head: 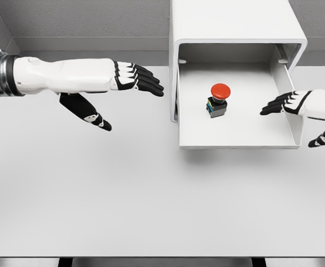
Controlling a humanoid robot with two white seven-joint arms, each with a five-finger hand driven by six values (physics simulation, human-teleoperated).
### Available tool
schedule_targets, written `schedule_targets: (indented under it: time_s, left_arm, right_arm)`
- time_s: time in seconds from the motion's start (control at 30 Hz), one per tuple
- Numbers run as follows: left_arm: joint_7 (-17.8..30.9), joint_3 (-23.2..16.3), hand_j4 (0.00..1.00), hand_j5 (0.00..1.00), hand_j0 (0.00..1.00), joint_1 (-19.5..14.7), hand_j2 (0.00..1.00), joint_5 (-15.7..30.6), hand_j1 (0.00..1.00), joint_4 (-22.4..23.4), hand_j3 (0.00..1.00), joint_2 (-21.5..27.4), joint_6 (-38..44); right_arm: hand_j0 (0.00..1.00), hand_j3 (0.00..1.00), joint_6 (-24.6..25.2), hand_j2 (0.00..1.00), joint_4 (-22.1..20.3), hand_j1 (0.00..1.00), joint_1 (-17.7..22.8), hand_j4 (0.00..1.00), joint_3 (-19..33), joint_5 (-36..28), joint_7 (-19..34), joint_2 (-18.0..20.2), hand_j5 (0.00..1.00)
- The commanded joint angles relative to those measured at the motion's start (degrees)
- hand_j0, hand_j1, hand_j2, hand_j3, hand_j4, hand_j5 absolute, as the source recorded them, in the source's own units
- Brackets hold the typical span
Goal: Slide open multi-storey tabletop storage cabinets and put open load switch and slide close multi-storey tabletop storage cabinets
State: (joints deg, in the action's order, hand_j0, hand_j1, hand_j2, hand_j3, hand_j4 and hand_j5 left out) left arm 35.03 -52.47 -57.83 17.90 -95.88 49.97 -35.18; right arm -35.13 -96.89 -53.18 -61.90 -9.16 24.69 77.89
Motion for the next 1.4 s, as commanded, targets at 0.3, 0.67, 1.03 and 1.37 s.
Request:
schedule_targets:
  time_s: [0.3,0.67,1.03,1.37]
  left_arm:
    - [-0.03,0.09,1.0,1.0,1.0,0.0,1.0,0.38,1.0,0.79,1.0,-0.23,0.18]
    - [-0.03,0.0,1.0,1.0,1.0,0.0,1.0,0.2,1.0,2.11,1.0,-0.4,0.18]
    - [-0.03,0.0,1.0,1.0,1.0,0.09,1.0,0.12,1.0,2.11,1.0,-0.4,0.18]
    - [-0.03,0.0,1.0,1.0,1.0,0.18,1.0,0.11,1.0,2.19,1.0,-0.31,0.18]
  right_arm:
    - [1.0,1.0,0.13,1.0,-0.14,1.0,0.1,1.0,0.11,-0.42,-0.17,-0.01,1.0]
    - [1.0,1.0,0.13,1.0,-0.14,1.0,1.59,1.0,0.11,-0.42,-0.08,-1.69,1.0]
    - [1.0,1.0,0.13,1.0,-0.14,1.0,2.56,1.0,0.02,-0.51,-0.17,-3.79,1.0]
    - [1.0,1.0,0.13,1.0,-0.05,1.0,1.77,1.0,0.28,-0.51,-0.61,-4.15,1.0]
